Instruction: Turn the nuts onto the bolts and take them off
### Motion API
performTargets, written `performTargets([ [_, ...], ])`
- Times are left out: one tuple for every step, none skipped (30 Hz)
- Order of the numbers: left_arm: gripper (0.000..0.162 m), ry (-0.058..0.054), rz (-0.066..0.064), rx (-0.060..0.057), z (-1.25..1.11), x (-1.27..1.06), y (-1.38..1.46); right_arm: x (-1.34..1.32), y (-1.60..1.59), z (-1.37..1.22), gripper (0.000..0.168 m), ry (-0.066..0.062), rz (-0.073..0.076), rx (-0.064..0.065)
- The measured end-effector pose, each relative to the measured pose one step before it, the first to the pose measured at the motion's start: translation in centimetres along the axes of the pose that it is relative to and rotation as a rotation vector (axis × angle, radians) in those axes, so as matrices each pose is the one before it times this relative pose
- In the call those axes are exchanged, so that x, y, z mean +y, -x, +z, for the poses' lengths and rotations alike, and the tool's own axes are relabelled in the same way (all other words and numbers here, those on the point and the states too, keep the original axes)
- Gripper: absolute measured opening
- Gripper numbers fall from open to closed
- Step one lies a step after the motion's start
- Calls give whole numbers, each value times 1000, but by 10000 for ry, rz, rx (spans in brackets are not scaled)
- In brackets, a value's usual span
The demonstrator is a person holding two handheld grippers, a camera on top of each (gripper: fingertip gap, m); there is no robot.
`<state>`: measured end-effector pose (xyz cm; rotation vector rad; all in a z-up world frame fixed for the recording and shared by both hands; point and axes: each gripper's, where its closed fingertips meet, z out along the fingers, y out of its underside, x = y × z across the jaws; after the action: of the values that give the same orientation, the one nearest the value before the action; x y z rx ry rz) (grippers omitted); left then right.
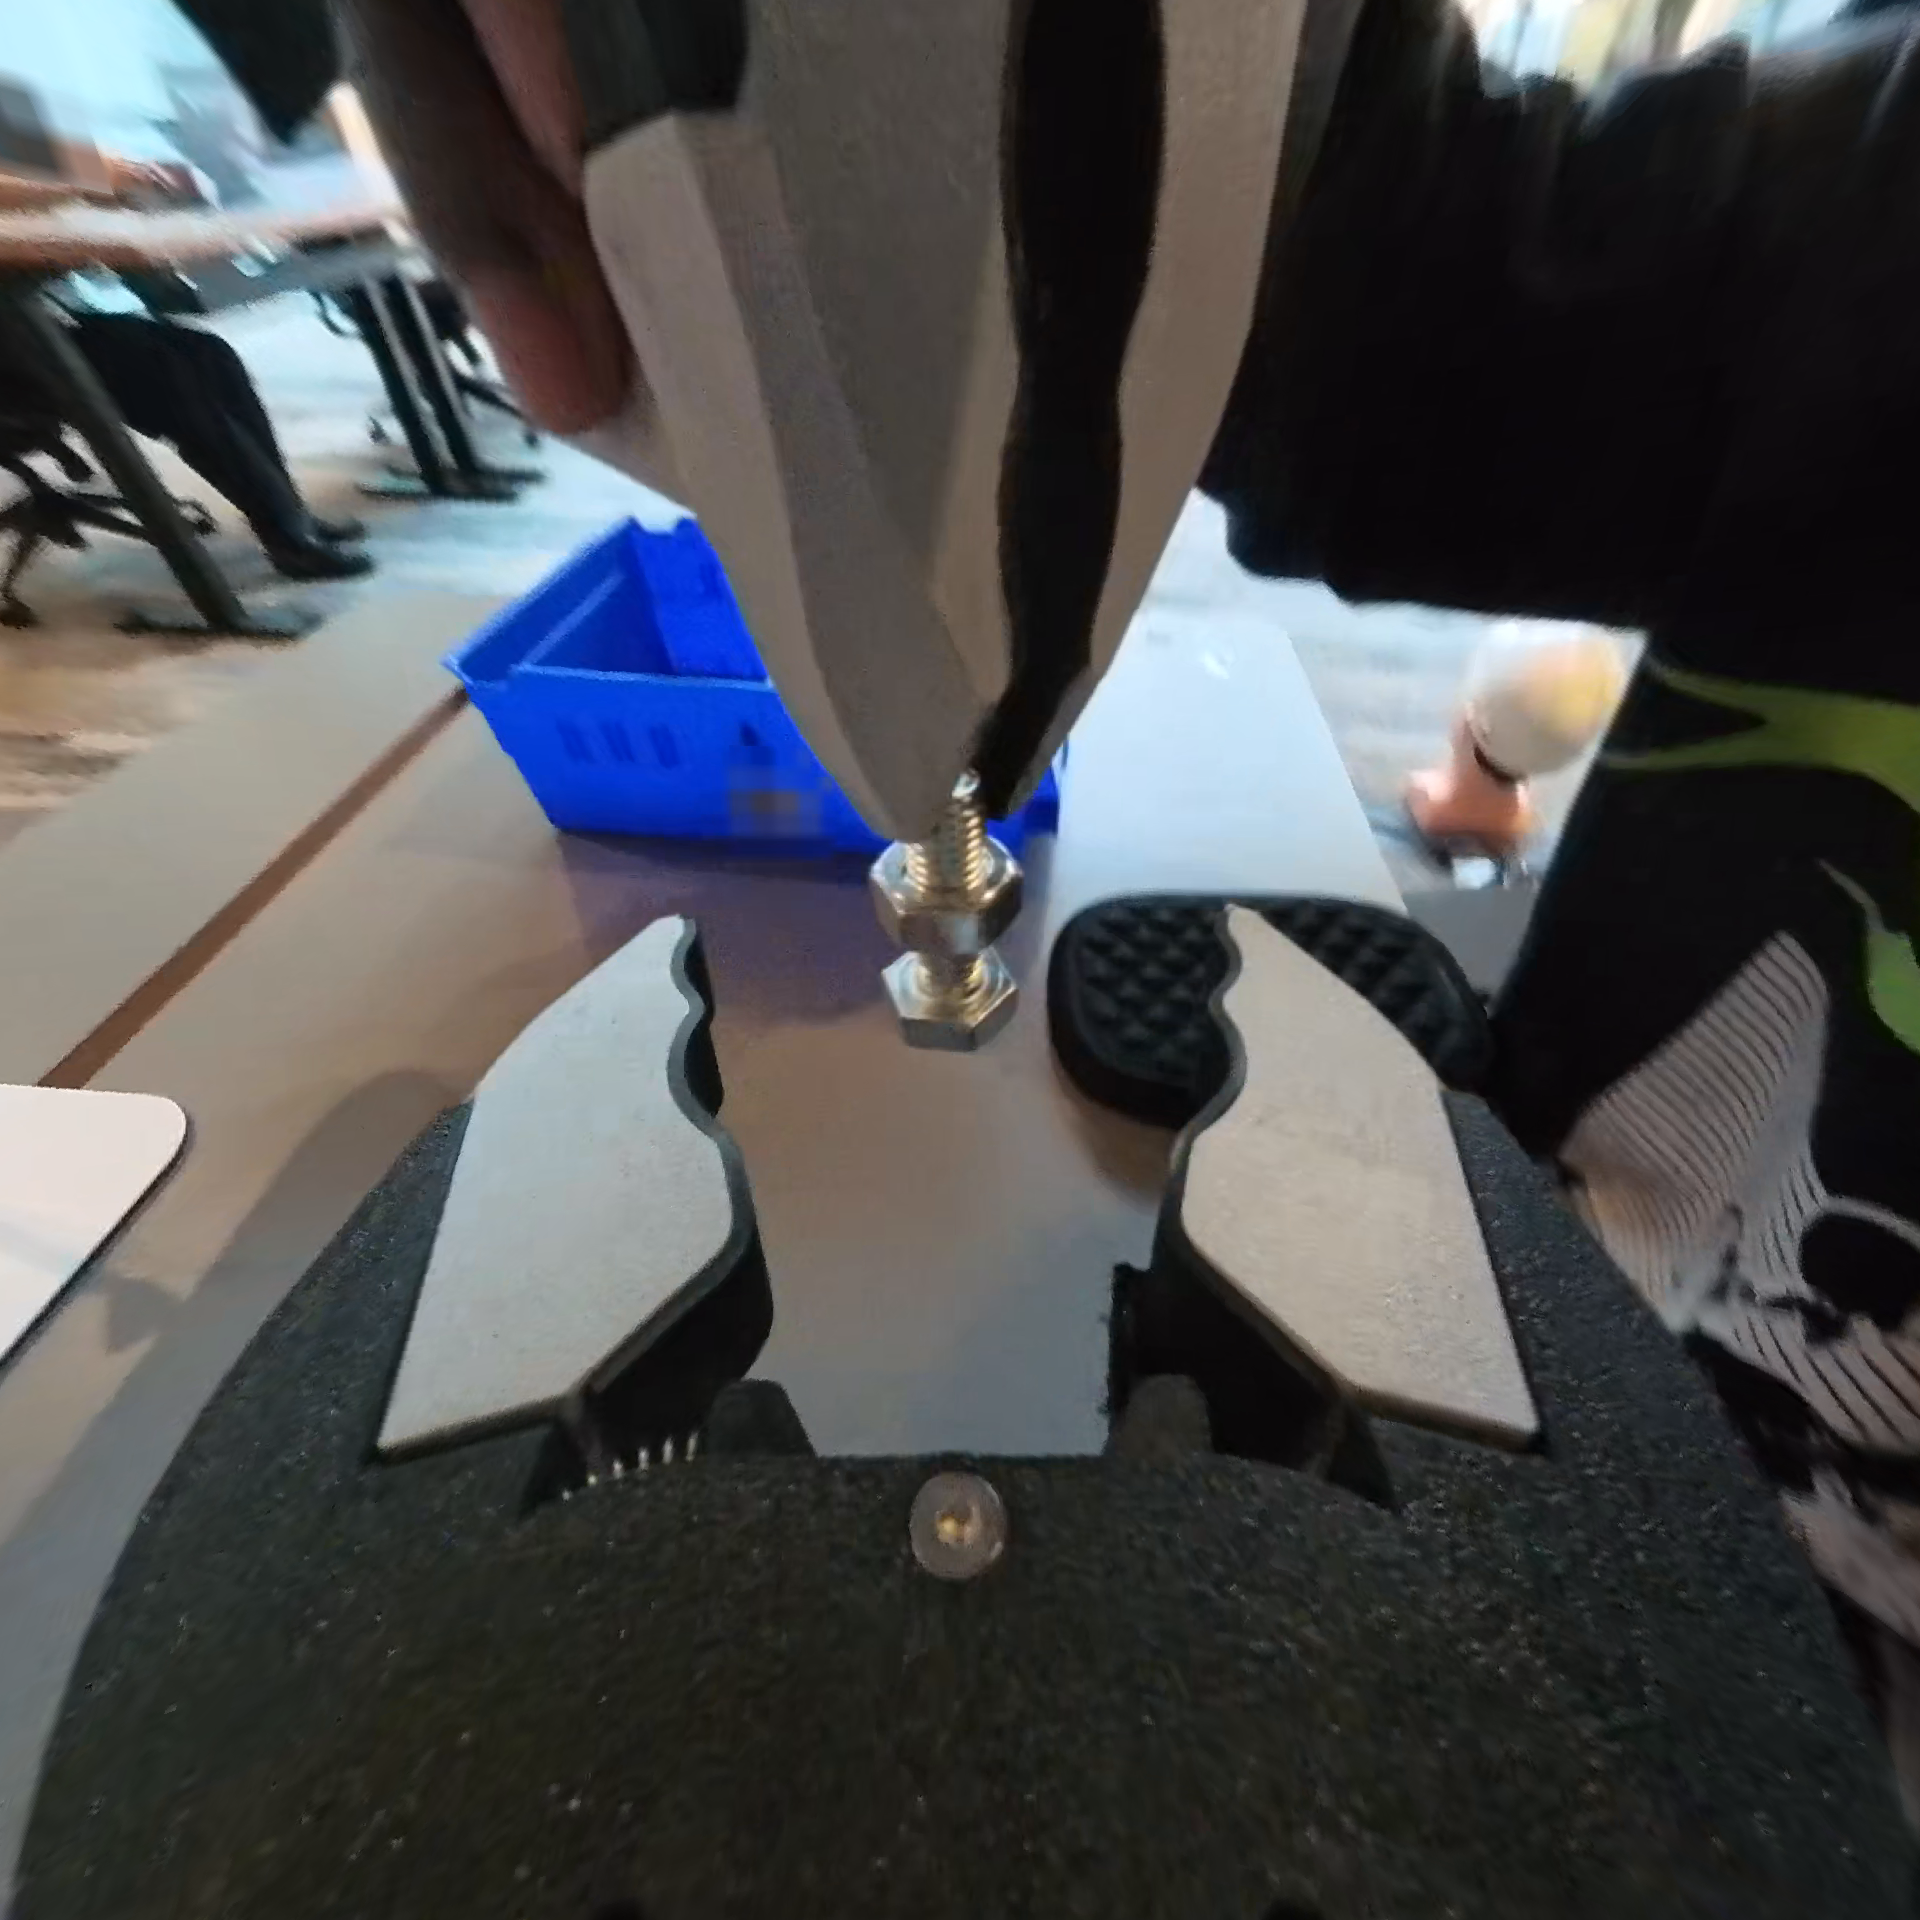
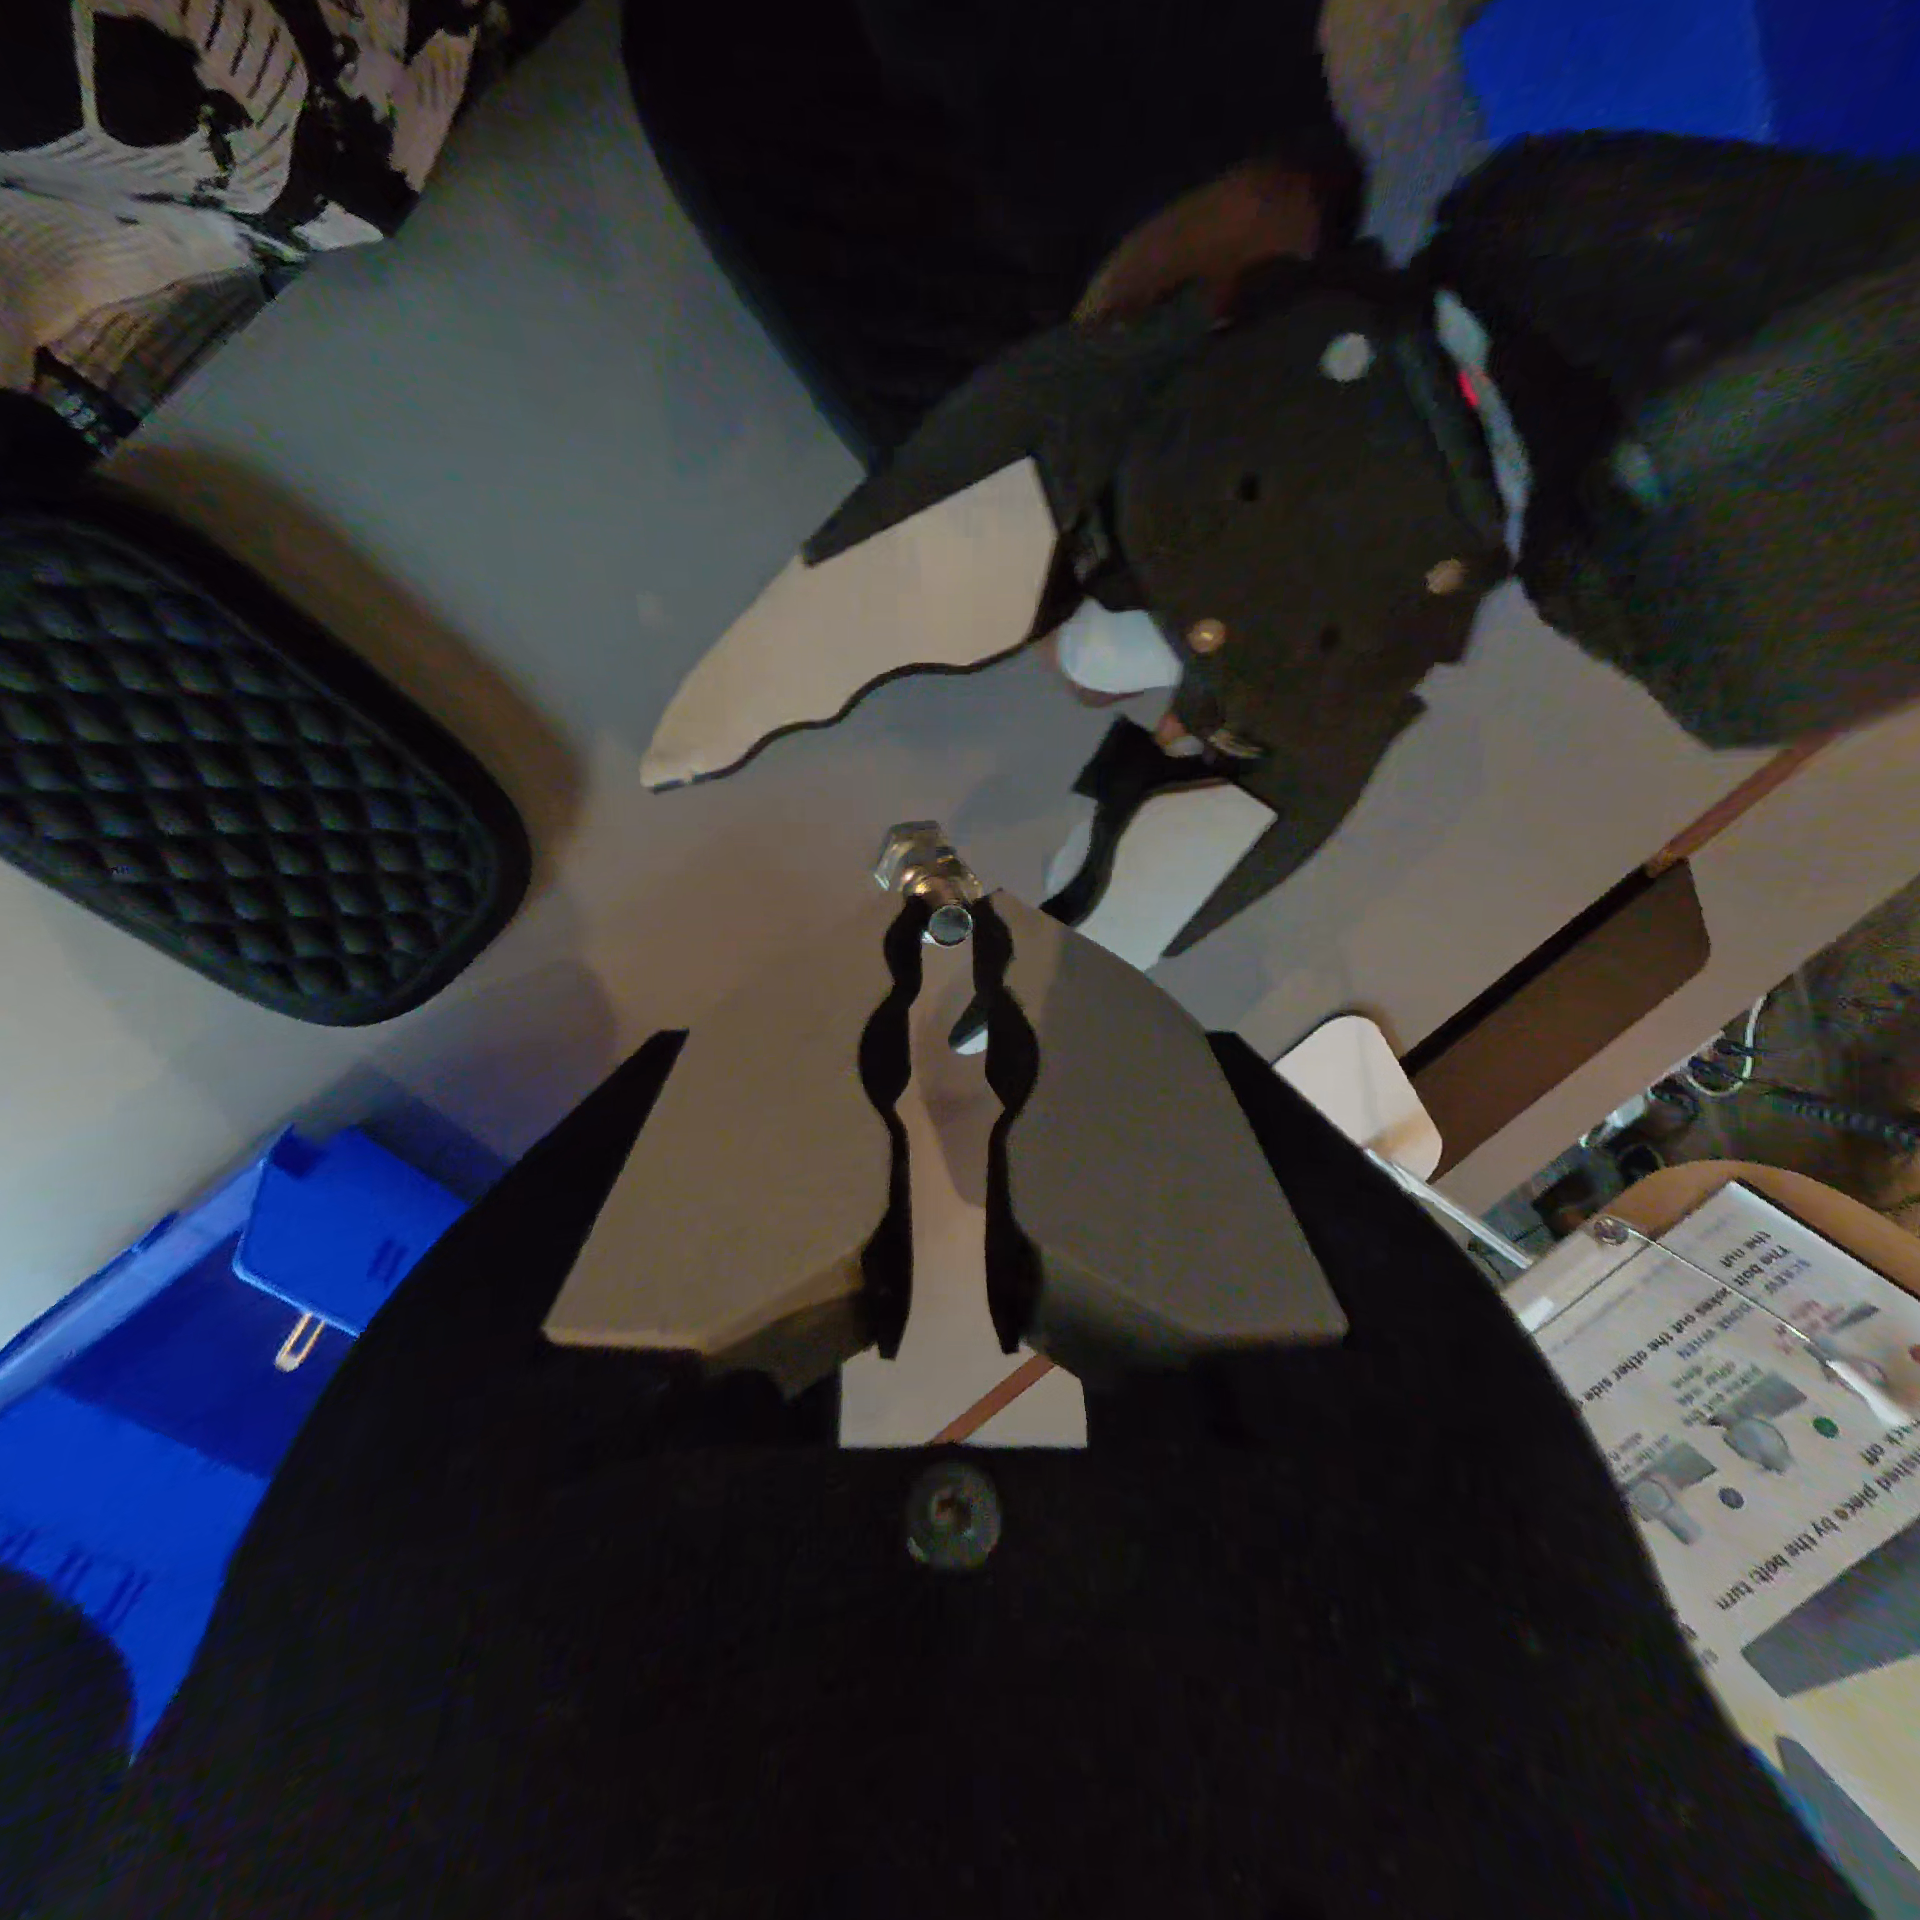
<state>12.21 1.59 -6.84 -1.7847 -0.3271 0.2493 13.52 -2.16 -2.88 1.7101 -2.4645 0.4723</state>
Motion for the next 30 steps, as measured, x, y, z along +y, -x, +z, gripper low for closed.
performTargets([
  [85, -506, -206, -185, 113, -249, -10, -98, -58, -40, 8, -19, 16, 67],
  [82, -454, -241, -98, 50, -212, -37, -202, -19, -17, 8, -74, -4, 31],
  [79, -439, -231, -59, 12, -227, -14, -263, -24, 32, 8, -105, -10, 28],
  [77, -378, -170, 17, -25, -211, -87, -234, 21, 59, 8, -77, -5, -7],
  [70, -251, -103, 78, -63, -127, -129, -171, -5, 43, 8, -25, -17, 13],
  [68, -160, -68, 61, -14, -68, -92, -118, -107, 5, 8, 8, -31, 86],
  [68, -49, -36, 18, 30, 15, -28, -105, -52, 10, 8, 8, -21, 29],
  [66, 79, 5, 45, 70, 171, -55, -151, -21, -10, 8, -32, -11, -6],
  [63, 153, 37, 78, 81, 227, -105, -189, -60, 9, 8, -74, -16, 15],
  [61, 105, 70, 36, 91, 150, -91, -134, -15, 21, 8, -49, -8, -22],
  [59, 59, 96, 54, 65, 74, -140, -72, -22, 22, 8, -13, -10, -14],
  [53, 88, 98, 97, 44, 111, -193, -26, -24, 33, 8, 9, -9, -8],
  [49, 99, 89, 28, 36, 131, -86, 5, -30, 40, 8, 12, 7, -8],
  [48, 55, 79, -44, 21, 84, 18, -11, 8, 49, 8, -12, 6, -27],
  [42, 26, 84, 33, -1, 58, -84, -34, 18, 61, 8, -30, 5, -34],
  [38, -11, 65, 61, -14, -8, -121, -10, 15, 89, 8, -9, 3, -29],
  [36, -33, 21, -4, -13, -48, -20, 23, 31, 67, 9, 11, 2, -29],
  [33, -9, 6, 12, -17, -20, -14, 34, 30, 72, 9, 18, 0, -27],
  [31, -19, 6, 39, -18, -22, -46, 35, 34, 52, 9, 13, 6, -27],
  [31, -24, -14, 4, -26, -30, 11, 2, 37, 49, 9, -8, 5, -34],
  [30, -5, -12, 4, -21, 4, 6, -53, 19, 31, 8, -39, -5, -24],
  [28, 7, 8, 26, -17, 20, -34, -54, 32, 33, 9, -37, 0, -39],
  [24, 4, 19, 8, -4, 7, -29, -22, 28, 34, 9, -7, 3, -35],
  [20, -2, 30, -2, -2, 10, -17, -14, -37, 26, 9, 7, -11, 10],
  [15, 12, 34, 30, 8, 37, -62, 9, -6, 18, 9, 17, -4, -12],
  [13, 20, 22, 37, 9, 46, -61, -29, 55, 27, 9, -10, 10, -53],
  [13, 19, 20, 21, 19, 43, -44, -41, 2, 29, 9, -15, -10, -14],
  [13, 45, 29, 28, 19, 66, -54, -9, 46, 33, 9, 6, 4, -36],
  [13, 53, 35, 10, 24, 85, -28, -12, 47, 47, 9, 12, -1, -23],
  [13, 20, 47, -14, 38, 54, -18, -12, 30, 33, 9, 10, -6, -1],
])
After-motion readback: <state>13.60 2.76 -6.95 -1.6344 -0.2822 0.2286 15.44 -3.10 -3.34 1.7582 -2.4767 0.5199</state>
